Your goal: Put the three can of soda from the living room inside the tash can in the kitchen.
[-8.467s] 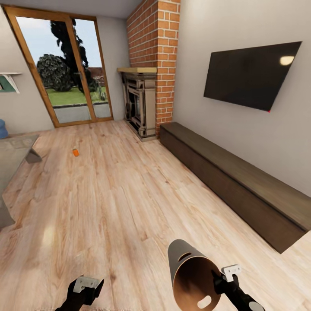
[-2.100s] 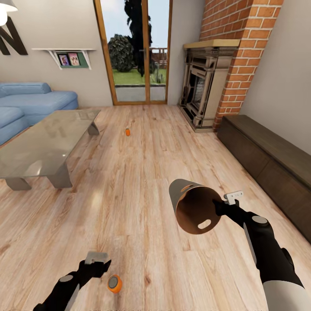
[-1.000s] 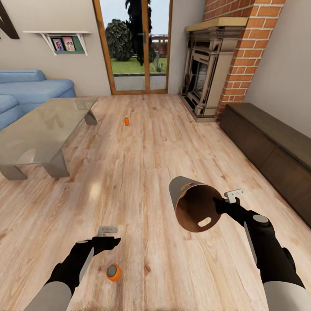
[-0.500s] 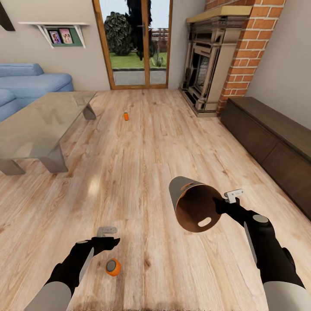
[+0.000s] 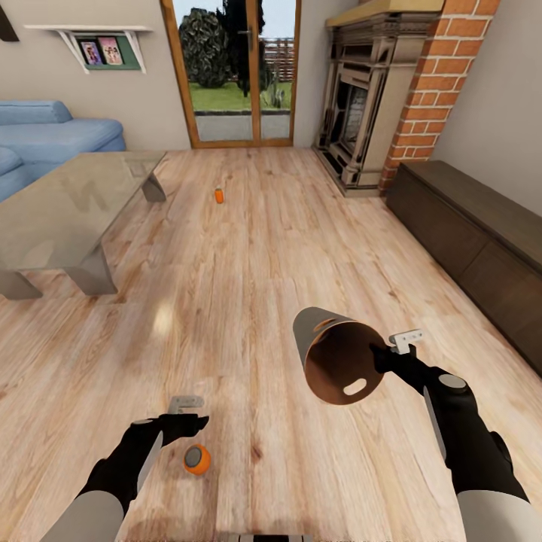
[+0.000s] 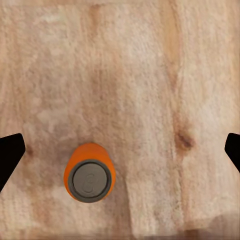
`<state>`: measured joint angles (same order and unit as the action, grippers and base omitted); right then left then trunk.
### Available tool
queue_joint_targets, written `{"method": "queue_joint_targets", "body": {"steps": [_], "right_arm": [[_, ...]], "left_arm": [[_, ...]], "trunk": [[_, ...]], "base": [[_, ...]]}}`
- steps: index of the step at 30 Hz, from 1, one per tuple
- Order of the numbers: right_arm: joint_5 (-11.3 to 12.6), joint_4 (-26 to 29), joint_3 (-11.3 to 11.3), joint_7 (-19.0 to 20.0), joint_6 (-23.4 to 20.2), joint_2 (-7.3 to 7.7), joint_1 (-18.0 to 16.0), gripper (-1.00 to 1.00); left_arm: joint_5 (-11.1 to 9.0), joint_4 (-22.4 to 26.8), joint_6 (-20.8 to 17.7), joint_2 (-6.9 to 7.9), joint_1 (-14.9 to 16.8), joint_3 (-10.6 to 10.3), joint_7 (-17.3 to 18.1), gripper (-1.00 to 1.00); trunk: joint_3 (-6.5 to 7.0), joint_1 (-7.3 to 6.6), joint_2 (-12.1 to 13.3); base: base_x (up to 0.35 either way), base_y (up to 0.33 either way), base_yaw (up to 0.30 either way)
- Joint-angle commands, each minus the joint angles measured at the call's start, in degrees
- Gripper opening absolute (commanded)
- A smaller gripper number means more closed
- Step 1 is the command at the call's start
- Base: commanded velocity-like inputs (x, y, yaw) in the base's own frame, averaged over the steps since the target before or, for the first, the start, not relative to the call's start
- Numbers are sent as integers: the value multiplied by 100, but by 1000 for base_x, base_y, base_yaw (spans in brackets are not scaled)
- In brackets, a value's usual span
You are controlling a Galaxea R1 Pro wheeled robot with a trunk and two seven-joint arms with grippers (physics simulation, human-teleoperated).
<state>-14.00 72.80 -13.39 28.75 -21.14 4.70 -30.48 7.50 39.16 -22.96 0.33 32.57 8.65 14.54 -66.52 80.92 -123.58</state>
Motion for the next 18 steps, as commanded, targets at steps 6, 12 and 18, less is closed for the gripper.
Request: {"method": "queue_joint_targets", "body": {"steps": [6,12,18], "right_arm": [[55,6,3,7,-4,-23,-2,-100],[55,6,3,7,-6,-25,0,-100],[48,6,3,7,-7,-29,1,-100]], "left_arm": [[-34,-1,-38,22,2,17,12,100],[-52,13,-35,28,1,22,13,100],[-54,31,-33,29,3,22,13,100]], "trunk": [[-108,65,-121],[-269,197,-361],[-378,263,-482]], "base": [[0,0,0],[0,0,0],[0,0,0]]}}
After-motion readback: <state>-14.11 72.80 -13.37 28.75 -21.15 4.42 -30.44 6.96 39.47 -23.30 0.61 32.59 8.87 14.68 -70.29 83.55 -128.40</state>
